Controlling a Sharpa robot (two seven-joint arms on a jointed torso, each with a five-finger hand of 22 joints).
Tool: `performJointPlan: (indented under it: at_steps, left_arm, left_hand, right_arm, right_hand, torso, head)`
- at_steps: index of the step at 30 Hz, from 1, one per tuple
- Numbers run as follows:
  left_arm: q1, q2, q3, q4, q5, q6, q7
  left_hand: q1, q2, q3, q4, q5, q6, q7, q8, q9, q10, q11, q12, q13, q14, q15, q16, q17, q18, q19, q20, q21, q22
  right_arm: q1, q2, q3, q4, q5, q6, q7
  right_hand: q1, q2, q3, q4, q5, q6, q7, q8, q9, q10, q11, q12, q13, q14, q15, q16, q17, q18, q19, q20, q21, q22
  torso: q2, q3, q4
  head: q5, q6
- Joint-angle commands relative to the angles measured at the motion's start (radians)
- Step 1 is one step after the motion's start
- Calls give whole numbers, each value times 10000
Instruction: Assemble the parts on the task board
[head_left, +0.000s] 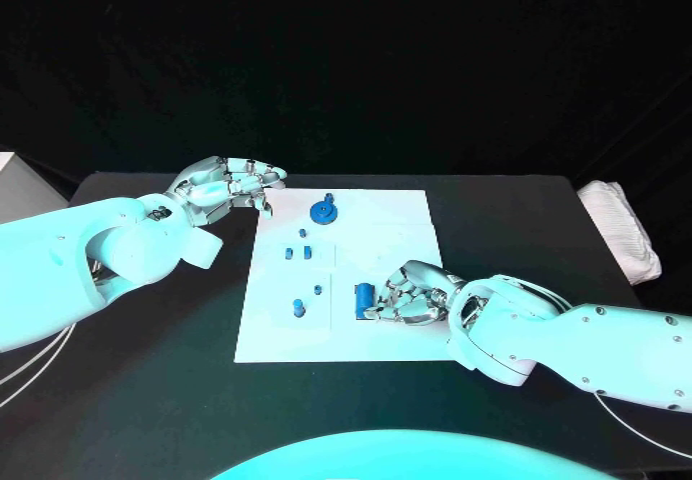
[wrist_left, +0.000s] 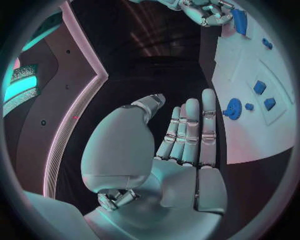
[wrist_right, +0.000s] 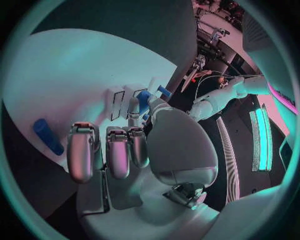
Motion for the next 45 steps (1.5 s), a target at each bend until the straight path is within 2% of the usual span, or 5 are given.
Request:
performJointPlan:
  at_steps: [1,9,17,31,45]
  left_arm:
    - [4,25,4,0,-7,183,38]
    - [3,16,4,-6,-11,185,9]
    - [3,7,4,-3,-17,183,5]
    - [3,-7,4,-12,-24,172,22]
    - [3,-26,3,-25,-25,182,3]
  left_hand:
    - [-2,71,-8,51,59,-83,69,37,-17,-76,-24,61,-13,-69,14,56,8,144,59,-16,-64,-11]
    - [47,62,-5,35,60,-83,63,49,-16,-85,-27,71,-12,-76,11,59,7,146,64,-16,-76,-20]
    - [58,60,-5,33,59,-85,64,51,-16,-87,-27,74,-11,-78,11,59,7,147,67,-16,-79,-23]
    - [82,72,2,34,62,-82,63,60,-15,-89,-27,82,-10,-82,10,61,6,148,72,-17,-85,-28]
    - [106,78,1,42,60,-80,65,75,-14,-95,-26,93,-10,-88,10,65,5,148,80,-17,-96,-37]
  right_arm:
    - [-32,33,3,-46,241,80,-16]
    - [-54,18,3,-101,324,762,-13]
    - [-58,2,2,-83,334,1035,179]
    - [-74,-82,2,13,335,643,390]
    - [-77,-302,9,207,17,-380,461]
  right_hand:
    - [-113,-1,51,12,18,43,-25,-42,-12,928,-41,55,2458,1036,-78,46,2608,-148,686,-36,19,1946]
    - [-129,-247,76,-86,-13,12,-30,-49,-30,901,-39,-7,2428,1026,-72,22,2564,-132,667,-29,-57,1917]
    - [722,-948,463,-449,-607,48,-35,-89,-115,883,-49,-50,2415,1018,-86,4,2531,-123,652,-41,-114,1909]
    - [606,-1021,431,-271,-682,93,-9,-99,-146,885,-27,-48,2418,1017,-70,2,2527,-125,654,-31,-112,1916]
    - [396,-973,365,-16,-531,177,-35,-68,-160,939,-44,65,2476,1037,-75,50,2617,-148,691,-31,-2,1976]
  torso:
    - [-4,-1,-7]
    - [-1,-6,-2]
    - [-3,3,-2]
    - [0,1,-7]
    - [-5,-2,-3]
  head:
    - [0,-8]
    - [-1,-21]
    - [8,-24]
    - [-2,-40]
    - [17,-57]
